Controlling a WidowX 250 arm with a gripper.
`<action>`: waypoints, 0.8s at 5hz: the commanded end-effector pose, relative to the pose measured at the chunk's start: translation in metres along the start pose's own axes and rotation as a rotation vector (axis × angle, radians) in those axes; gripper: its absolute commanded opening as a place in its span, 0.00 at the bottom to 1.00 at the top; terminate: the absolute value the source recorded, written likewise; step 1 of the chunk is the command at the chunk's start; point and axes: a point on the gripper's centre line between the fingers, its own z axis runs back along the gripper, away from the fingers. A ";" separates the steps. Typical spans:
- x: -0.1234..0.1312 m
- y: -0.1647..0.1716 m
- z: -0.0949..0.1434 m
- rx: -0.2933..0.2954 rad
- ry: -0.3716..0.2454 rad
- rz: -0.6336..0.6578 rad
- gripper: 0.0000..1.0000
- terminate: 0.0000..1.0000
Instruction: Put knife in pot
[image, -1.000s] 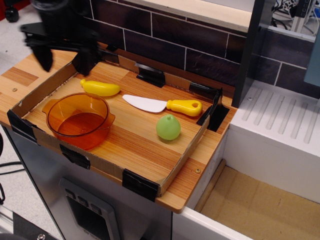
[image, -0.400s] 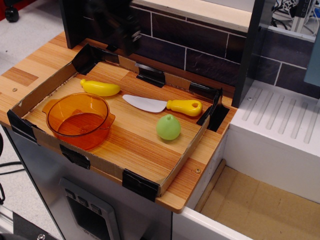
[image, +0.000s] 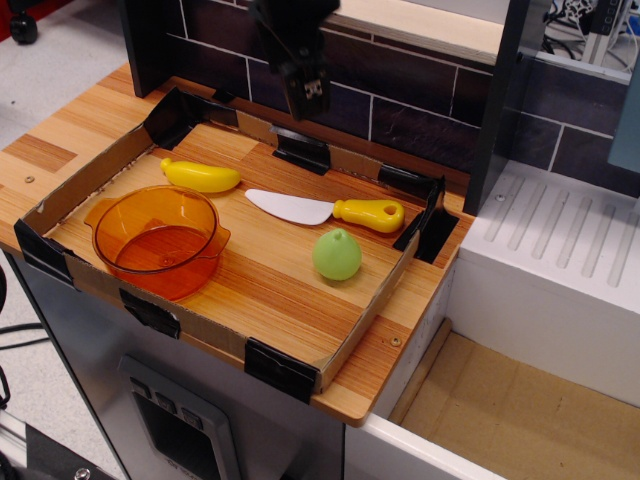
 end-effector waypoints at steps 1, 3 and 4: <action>0.011 -0.017 -0.010 -0.048 0.013 -0.087 1.00 0.00; 0.024 -0.037 -0.030 -0.093 0.042 -0.093 1.00 0.00; 0.029 -0.045 -0.039 -0.084 0.043 -0.099 1.00 0.00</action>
